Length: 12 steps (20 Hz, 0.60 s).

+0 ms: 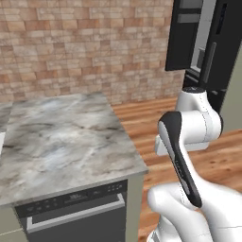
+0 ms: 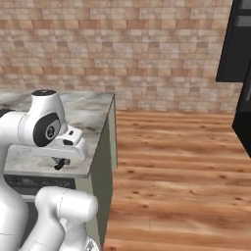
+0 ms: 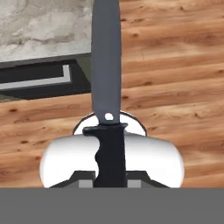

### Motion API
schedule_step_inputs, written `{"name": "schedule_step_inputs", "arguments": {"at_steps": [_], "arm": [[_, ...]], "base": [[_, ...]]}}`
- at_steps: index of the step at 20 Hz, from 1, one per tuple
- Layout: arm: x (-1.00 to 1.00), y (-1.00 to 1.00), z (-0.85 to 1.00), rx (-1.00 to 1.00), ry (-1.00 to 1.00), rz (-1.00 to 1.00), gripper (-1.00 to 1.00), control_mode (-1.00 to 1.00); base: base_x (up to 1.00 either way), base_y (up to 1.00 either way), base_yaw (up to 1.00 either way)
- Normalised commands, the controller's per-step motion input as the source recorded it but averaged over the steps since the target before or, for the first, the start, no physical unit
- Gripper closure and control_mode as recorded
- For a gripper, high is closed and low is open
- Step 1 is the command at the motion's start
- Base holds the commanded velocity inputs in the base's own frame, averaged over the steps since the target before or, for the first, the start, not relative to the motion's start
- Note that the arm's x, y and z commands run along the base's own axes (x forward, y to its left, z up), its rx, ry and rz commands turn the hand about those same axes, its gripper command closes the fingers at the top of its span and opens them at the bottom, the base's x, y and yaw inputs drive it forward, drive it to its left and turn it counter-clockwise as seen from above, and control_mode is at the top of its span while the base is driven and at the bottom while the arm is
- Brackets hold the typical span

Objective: Retrieve the butter from the fridge and place it on a plate on the dining table. Then retrieve the butter knife by the fridge and place it near the plate.

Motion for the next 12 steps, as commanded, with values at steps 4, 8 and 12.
{"name": "schedule_step_inputs", "arguments": {"at_steps": [4,8,12], "arm": [[0.00,0.00,0.00,0.00,0.00,0.00,1.00,1.00],[0.00,0.00,0.00,0.00,0.00,0.00,1.00,1.00],[0.00,0.00,0.00,0.00,0.00,0.00,1.00,1.00]], "base": [[0.05,-1.00,-0.01],[0.31,-1.00,0.00],[0.73,-0.90,0.06]]}}
